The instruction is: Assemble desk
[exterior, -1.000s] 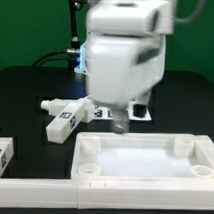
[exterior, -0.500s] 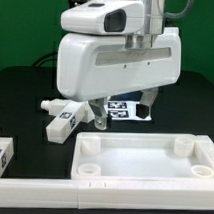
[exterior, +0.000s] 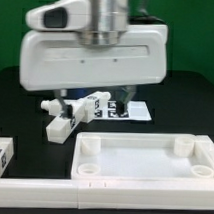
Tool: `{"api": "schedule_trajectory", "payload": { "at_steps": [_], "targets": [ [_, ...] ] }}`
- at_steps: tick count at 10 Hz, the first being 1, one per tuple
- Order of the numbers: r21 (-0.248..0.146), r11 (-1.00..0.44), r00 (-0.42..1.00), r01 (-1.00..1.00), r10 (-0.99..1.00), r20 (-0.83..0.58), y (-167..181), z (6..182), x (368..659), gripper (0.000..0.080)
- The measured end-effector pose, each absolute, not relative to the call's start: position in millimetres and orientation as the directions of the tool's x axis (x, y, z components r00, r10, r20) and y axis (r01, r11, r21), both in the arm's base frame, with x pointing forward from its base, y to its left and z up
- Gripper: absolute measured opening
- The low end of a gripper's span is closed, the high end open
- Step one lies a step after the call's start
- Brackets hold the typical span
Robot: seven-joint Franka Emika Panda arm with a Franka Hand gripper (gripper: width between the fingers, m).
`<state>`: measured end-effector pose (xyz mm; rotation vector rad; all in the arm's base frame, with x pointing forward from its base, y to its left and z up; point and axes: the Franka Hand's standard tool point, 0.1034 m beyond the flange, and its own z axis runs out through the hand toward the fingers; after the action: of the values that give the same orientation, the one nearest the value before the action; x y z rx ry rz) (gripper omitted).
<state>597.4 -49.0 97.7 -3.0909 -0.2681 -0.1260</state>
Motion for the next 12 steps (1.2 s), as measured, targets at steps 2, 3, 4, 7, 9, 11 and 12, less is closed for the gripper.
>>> {"api": "schedule_trajectory", "payload": {
  "at_steps": [2, 3, 4, 7, 9, 11, 12],
  "targets": [
    [-0.050, -0.998, 0.996, 0.046, 0.042, 0.081, -43, 97.3, 598, 0.0649],
    [-0.055, -0.998, 0.997, 0.012, 0.008, 0.080, -43, 97.2, 598, 0.0649],
    [-0.071, -0.995, 0.995, -0.064, -0.069, 0.073, -44, 95.9, 596, 0.0649],
    [-0.076, -0.949, 0.952, -0.305, -0.306, 0.005, -87, 84.2, 568, 0.0649],
    [-0.102, -0.899, 0.904, -0.426, -0.428, -0.009, -88, 82.9, 567, 0.0649],
    [-0.110, -0.901, 0.908, -0.419, -0.417, -0.041, -91, 80.5, 563, 0.0649],
    [-0.116, -0.900, 0.907, -0.420, -0.413, -0.085, -107, 77.9, 557, 0.0649]
  ]
}}
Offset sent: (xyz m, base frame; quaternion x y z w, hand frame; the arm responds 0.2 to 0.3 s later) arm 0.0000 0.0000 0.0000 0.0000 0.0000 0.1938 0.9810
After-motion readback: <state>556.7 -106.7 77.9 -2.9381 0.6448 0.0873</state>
